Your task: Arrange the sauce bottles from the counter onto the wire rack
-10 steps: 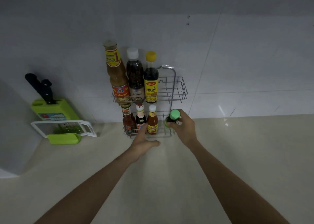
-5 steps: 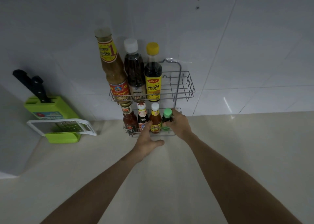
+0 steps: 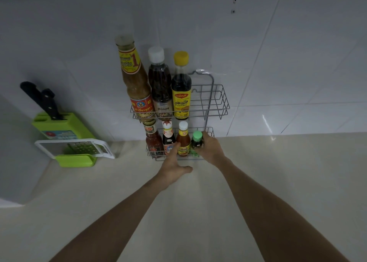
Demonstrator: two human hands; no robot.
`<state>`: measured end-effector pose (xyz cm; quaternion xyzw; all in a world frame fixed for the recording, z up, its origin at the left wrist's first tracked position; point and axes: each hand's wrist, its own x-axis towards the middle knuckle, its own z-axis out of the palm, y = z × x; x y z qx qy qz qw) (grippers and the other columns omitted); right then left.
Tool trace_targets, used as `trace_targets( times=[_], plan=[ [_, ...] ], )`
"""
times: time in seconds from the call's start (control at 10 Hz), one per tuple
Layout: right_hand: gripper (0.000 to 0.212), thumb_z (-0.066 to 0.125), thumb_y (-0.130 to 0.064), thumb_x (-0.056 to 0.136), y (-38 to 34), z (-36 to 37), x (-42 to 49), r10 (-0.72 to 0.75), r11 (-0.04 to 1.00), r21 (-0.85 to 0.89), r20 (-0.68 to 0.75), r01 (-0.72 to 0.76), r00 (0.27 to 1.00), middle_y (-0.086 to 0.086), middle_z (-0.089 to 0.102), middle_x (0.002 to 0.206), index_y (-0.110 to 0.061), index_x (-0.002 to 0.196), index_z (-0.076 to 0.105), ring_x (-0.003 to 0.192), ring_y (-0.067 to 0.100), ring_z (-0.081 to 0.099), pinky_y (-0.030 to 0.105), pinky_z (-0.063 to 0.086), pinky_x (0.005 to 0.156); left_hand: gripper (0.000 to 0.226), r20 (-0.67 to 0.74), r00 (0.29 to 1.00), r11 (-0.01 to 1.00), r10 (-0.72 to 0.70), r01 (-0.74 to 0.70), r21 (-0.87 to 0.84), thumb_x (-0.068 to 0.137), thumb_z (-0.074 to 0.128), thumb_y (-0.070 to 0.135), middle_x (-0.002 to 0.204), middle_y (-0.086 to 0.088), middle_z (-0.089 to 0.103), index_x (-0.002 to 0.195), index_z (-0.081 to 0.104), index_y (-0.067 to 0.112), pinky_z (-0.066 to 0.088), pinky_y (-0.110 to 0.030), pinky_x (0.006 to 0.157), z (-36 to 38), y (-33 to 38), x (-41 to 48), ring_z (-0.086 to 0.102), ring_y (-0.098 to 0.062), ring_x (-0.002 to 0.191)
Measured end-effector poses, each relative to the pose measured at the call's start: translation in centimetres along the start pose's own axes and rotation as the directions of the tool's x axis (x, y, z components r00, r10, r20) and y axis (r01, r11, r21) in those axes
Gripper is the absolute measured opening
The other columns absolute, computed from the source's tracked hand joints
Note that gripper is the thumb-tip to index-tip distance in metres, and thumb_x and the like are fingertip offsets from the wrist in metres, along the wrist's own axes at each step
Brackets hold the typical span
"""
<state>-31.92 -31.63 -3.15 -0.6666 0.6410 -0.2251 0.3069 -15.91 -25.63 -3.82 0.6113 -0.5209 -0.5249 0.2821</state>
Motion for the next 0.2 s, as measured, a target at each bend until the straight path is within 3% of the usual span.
trace_targets(
  times=[0.1,0.2],
  plan=[
    [0.058,0.07,-0.011,0.078,-0.1,-0.2,-1.2,0.004,1.0,-0.004,-0.008,-0.004,1.0,0.018,0.065,0.114,-0.008,0.13,0.044,0.106,0.038,0.059,0.036,0.047,0.08,0.102,0.015,1.0,1.0,0.005,-0.006,0.027,0.074,0.077,0.006,0.161,0.006,0.021,0.154,0.016,0.026,0.031,-0.033,0.114,-0.1,0.1,-0.4,0.026,-0.017,0.145],
    [0.07,0.066,-0.004,0.079,-0.3,-0.5,-3.4,0.035,0.999,0.036,-0.064,-0.032,0.997,0.02,0.055,0.13,-0.009,0.141,0.032,0.117,0.039,0.052,0.04,0.046,0.089,0.091,-0.018,0.999,0.998,0.033,-0.032,0.06,0.08,0.065,-0.005,0.158,0.003,0.027,0.154,0.018,0.022,0.031,-0.021,0.099,-0.5,1.0,-2.0,0.028,-0.018,0.144]
  ],
)
